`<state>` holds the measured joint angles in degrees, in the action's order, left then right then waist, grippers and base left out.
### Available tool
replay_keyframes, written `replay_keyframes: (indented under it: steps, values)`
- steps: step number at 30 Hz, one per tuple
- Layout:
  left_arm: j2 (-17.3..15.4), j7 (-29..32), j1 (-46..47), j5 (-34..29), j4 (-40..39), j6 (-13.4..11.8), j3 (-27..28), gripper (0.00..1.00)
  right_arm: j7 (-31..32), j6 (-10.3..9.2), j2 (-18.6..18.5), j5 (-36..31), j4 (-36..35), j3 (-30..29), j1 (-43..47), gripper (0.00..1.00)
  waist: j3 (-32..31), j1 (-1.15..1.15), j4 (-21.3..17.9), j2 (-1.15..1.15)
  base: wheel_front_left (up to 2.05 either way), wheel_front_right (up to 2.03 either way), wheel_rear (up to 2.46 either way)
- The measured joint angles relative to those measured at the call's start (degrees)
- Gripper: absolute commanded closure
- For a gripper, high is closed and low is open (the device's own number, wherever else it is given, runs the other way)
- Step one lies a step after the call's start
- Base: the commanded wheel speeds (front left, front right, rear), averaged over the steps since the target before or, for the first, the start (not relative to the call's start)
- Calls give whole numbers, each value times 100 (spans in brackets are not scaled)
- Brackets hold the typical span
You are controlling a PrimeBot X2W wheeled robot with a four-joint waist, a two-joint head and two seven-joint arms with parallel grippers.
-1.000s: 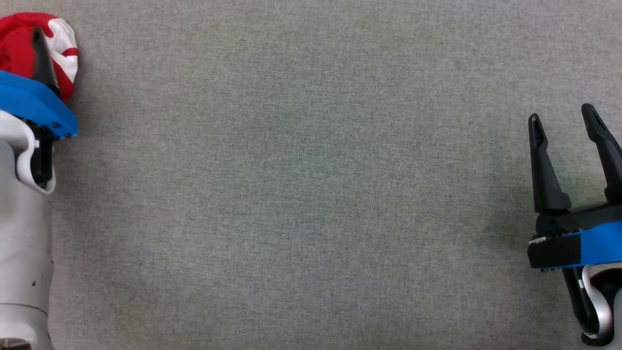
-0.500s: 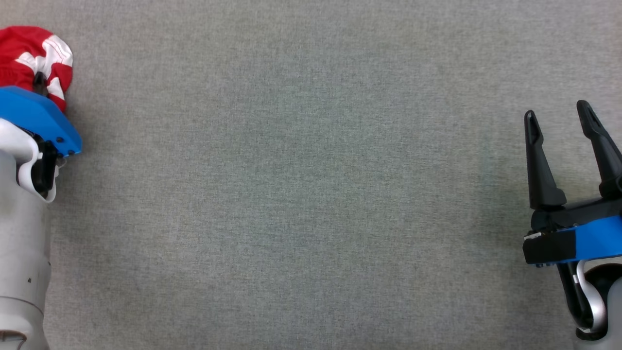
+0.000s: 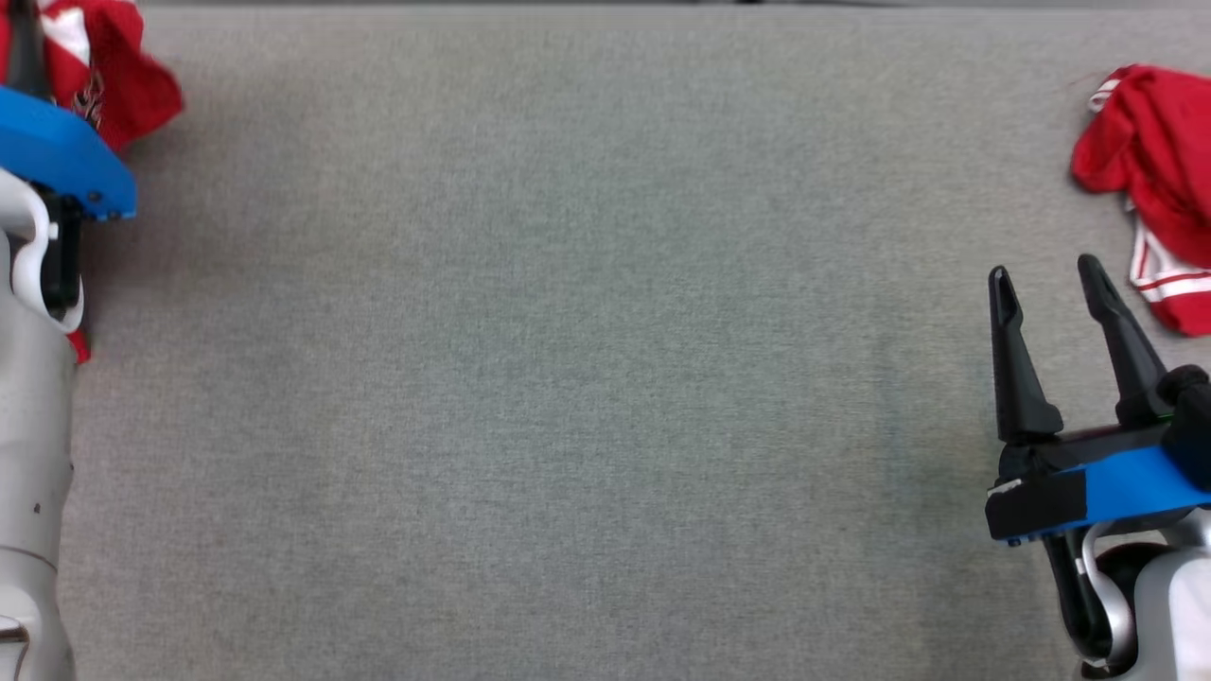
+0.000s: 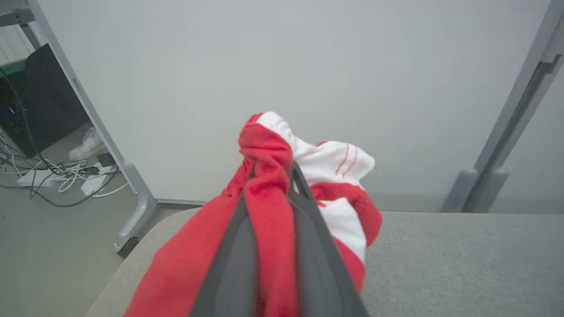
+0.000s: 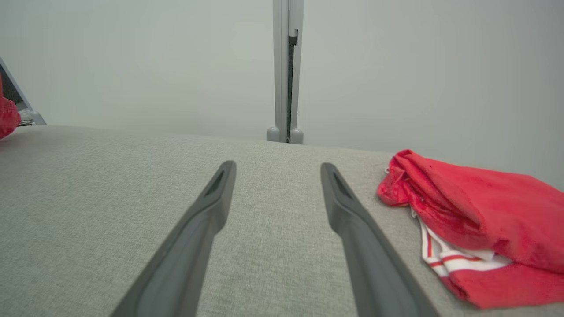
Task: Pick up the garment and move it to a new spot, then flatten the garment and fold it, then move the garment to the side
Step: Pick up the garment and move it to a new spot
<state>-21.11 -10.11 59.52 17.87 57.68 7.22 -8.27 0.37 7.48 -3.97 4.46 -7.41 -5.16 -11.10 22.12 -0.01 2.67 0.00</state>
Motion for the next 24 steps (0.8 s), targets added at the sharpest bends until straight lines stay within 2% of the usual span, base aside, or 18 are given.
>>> replay_keyframes:
  steps: [6,10,18,24]
  values:
    - [15,-182,188,-140,-869,15,-220,100,-190,0,69,124,282,-27,157,0,-381,0,-253,0,0,0,0]
    - [92,-86,218,-182,-1666,15,-387,100,-309,0,92,190,453,-30,239,0,-546,-1,-500,0,0,0,0]
    - [523,592,233,-180,-3364,-45,-766,100,-563,0,101,520,772,24,313,0,-654,-1,-1093,0,0,0,0]
    - [860,902,1,-166,-3950,-112,-1110,100,-723,0,103,622,947,79,309,0,-661,0,-1453,0,0,0,0]
